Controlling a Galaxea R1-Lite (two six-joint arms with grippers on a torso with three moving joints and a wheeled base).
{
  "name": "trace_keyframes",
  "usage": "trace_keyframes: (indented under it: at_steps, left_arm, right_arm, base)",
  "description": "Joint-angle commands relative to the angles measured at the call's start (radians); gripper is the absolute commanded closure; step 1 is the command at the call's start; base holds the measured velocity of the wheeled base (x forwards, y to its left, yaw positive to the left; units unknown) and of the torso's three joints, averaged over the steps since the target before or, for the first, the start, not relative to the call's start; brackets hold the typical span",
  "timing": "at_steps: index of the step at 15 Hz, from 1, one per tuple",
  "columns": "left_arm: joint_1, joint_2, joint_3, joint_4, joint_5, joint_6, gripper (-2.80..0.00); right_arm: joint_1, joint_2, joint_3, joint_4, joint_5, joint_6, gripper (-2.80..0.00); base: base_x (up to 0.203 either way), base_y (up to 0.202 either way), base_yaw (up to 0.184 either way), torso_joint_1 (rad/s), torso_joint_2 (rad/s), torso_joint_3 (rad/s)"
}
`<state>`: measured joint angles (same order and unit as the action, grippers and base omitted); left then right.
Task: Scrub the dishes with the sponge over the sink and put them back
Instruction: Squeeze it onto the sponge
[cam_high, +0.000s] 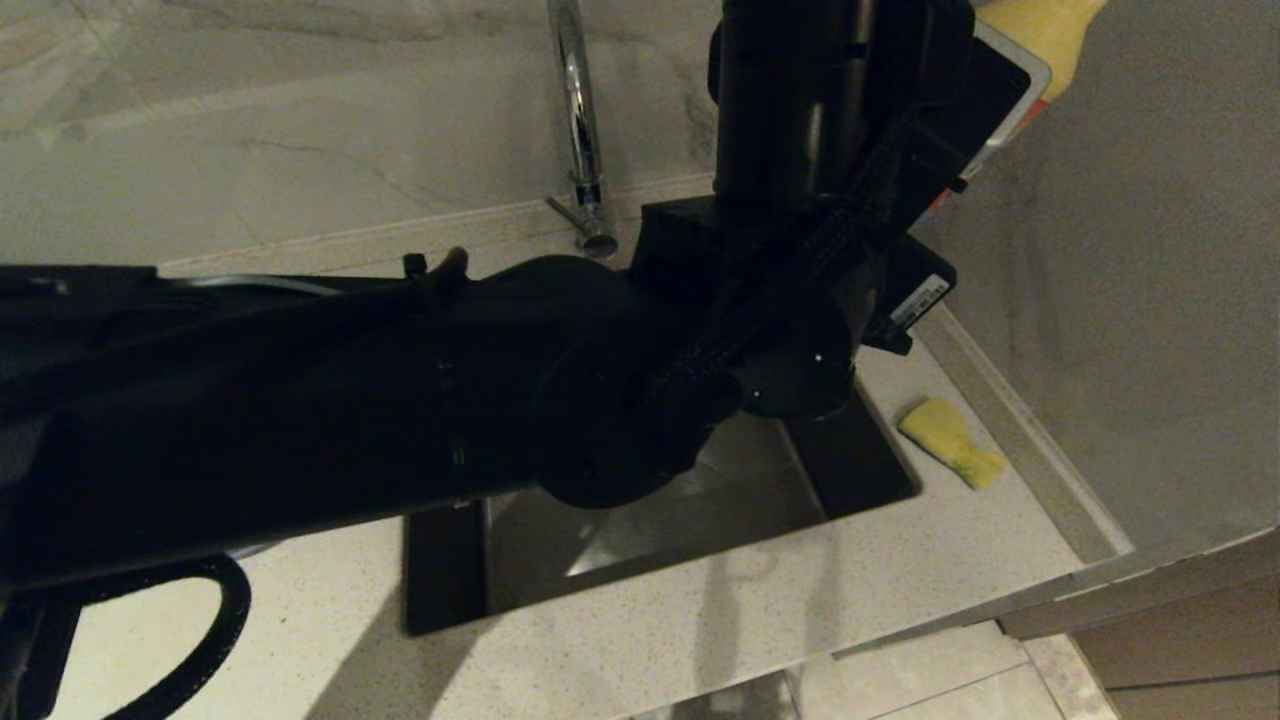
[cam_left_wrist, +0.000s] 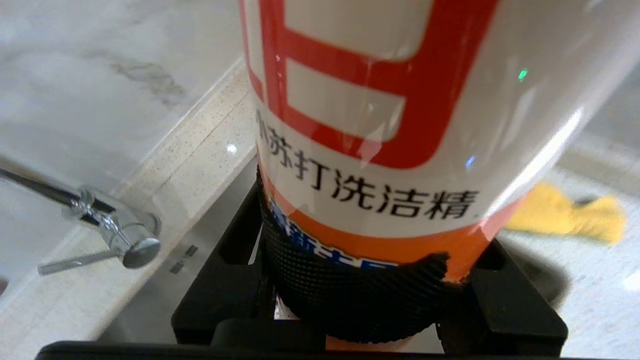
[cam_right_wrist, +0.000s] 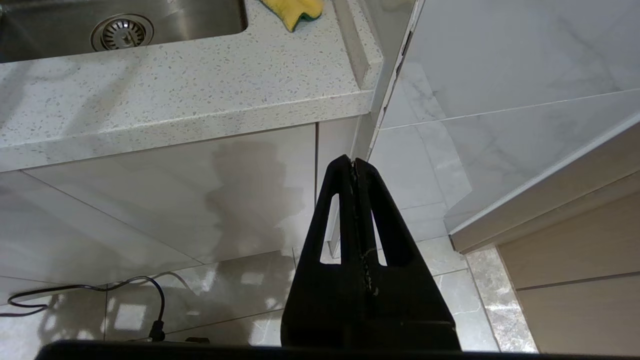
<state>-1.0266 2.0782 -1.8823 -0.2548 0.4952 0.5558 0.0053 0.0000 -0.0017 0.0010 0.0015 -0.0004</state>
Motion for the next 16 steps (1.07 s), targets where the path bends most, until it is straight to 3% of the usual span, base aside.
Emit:
trace_keyframes:
  at_steps: [1, 5, 9, 16]
  left_arm:
    - [0.000, 0.028, -0.001, 0.000, 0.003, 0.023, 0.00]
    - [0.000, 0.066, -0.001, -0.004, 0.005, 0.085, 0.00]
    - [0.000, 0.110, 0.008, -0.006, 0.002, 0.082, 0.00]
    - [-0.021, 0.120, 0.012, -0.006, 0.004, 0.154, 0.00]
  right_arm:
    - [0.001, -0.002, 0.000, 0.000, 0.002, 0.000, 0.00]
    - [0.001, -0.002, 0.000, 0.000, 0.000, 0.000, 0.00]
    - [0.001, -0.002, 0.000, -0.001, 0.001, 0.000, 0.00]
    - [0.001, -0.002, 0.000, 0.000, 0.000, -0.001, 0.00]
  base:
    - [0.000, 0.000, 0.000, 0.000, 0.00, 0.000]
    - [0.000, 0.000, 0.000, 0.000, 0.00, 0.000]
    - [0.000, 0.000, 0.000, 0.000, 0.00, 0.000]
    - [0.000, 0.000, 0.000, 0.000, 0.00, 0.000]
